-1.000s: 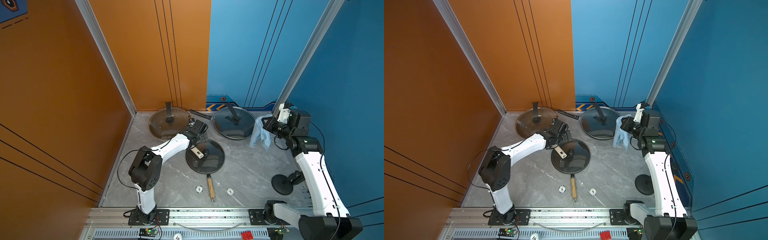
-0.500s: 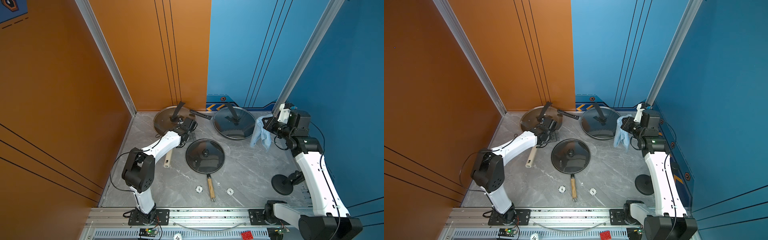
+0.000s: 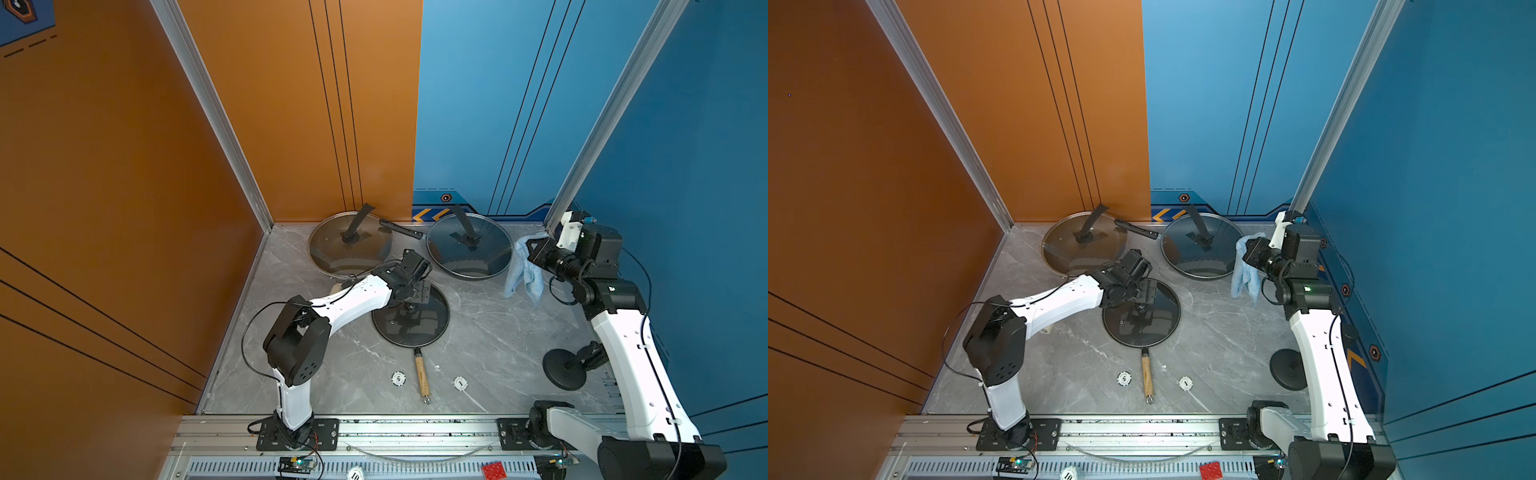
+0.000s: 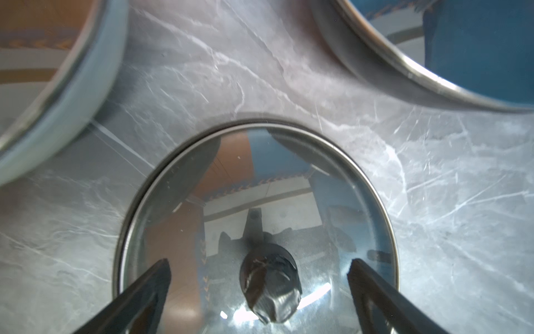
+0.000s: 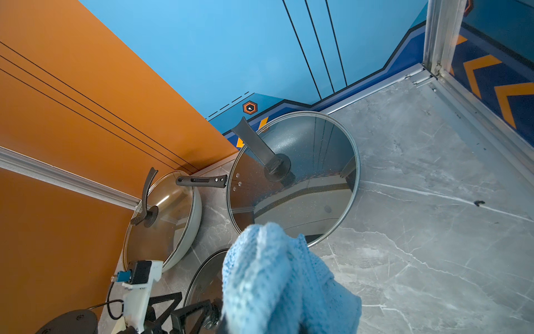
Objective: Wipe the pot lid with a cloth
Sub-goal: Pick up the pot lid from the cooking pot.
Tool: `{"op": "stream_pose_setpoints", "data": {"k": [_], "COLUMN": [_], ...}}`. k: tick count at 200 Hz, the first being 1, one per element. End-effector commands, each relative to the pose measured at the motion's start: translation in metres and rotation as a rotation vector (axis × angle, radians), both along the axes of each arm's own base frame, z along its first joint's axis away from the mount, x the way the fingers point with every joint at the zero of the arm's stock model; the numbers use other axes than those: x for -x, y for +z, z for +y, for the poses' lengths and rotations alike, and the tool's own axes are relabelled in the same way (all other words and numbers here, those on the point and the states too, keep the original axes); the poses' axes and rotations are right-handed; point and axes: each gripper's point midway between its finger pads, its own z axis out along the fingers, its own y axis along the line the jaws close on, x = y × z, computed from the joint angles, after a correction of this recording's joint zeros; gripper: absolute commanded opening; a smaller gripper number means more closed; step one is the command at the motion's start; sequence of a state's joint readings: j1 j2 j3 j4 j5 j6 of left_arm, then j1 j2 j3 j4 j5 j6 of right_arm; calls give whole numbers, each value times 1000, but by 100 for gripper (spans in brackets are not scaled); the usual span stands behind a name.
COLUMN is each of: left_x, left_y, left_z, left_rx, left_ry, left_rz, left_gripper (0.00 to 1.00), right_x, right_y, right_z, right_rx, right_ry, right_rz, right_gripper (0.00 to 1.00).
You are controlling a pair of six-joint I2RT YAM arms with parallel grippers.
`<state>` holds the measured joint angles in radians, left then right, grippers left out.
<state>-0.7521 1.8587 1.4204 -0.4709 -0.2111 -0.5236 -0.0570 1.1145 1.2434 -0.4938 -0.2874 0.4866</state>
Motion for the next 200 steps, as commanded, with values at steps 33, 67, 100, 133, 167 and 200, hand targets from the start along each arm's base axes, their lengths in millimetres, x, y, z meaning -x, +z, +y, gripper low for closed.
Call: {"op": "stream_pose_setpoints", "data": {"k": [33, 67, 100, 133, 167, 200], "left_x": [23, 29, 26, 24, 23, 17], "left_y": [-28, -43, -55, -59, -61, -59], "left_z": [-11, -2, 0, -5, -8, -10], "left_rx": [-80, -120, -140, -124, -113, -114], "left_ry": [-34, 20, 40, 38, 38, 46], "left_rz": [32, 39, 45, 45, 55, 41], "left_gripper": [100, 96, 90, 73, 61, 45], "right_x": [3, 8, 5, 0, 4, 4], "right_y": [-2, -2, -3, -2, -2, -9], "right_z": [-3, -4, -5, -3, -4, -1], "right_rx": [12, 30, 30, 18, 32, 14], "right_ry": [-3, 0, -5, 6, 4, 23], "right_rz": [2, 4, -2, -3, 3, 19], "right_gripper": [7, 7, 7, 7, 7, 7]}}
